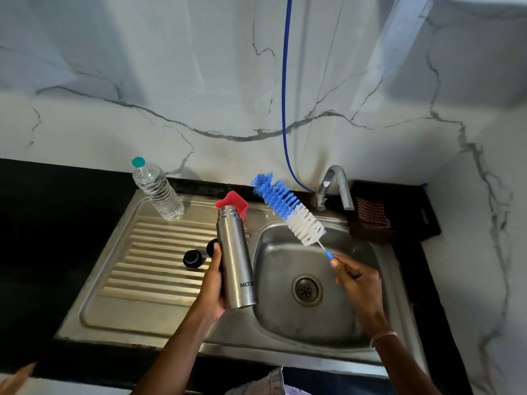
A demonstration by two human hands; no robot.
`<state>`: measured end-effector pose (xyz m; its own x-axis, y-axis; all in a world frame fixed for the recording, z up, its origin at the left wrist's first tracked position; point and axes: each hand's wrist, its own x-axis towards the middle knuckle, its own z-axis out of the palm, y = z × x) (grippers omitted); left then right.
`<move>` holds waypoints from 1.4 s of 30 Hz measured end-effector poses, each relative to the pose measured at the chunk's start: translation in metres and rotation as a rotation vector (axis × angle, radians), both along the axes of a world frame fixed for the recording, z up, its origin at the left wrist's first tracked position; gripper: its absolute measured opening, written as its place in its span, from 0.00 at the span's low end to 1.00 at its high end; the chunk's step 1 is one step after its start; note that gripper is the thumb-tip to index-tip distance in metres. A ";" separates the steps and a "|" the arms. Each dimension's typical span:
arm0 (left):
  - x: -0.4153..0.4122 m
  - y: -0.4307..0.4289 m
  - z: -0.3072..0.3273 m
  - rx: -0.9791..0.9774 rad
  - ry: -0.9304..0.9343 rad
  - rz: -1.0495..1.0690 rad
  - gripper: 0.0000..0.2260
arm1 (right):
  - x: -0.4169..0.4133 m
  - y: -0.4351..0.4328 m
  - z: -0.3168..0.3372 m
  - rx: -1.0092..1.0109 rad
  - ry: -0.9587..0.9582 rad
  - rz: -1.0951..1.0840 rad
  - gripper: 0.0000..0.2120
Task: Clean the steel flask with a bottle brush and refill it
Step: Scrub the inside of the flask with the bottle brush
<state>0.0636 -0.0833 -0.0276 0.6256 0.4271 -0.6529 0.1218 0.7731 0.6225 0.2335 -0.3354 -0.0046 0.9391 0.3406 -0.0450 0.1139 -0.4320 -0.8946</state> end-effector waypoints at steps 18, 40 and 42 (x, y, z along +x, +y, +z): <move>0.038 -0.022 0.006 -0.046 -0.063 -0.166 0.37 | 0.038 -0.037 0.001 -0.227 -0.218 0.173 0.26; 0.061 -0.042 -0.002 -0.027 -0.013 -0.235 0.28 | 0.051 -0.031 0.002 -0.335 -0.457 0.148 0.20; 0.062 -0.042 0.001 -0.048 -0.038 -0.213 0.28 | 0.060 -0.020 0.007 -0.362 -0.468 0.114 0.22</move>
<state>0.1253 -0.1254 -0.0264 0.7226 0.2517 -0.6439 0.2627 0.7616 0.5924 0.2935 -0.3553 0.0023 0.8457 0.4804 0.2324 0.5234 -0.6616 -0.5369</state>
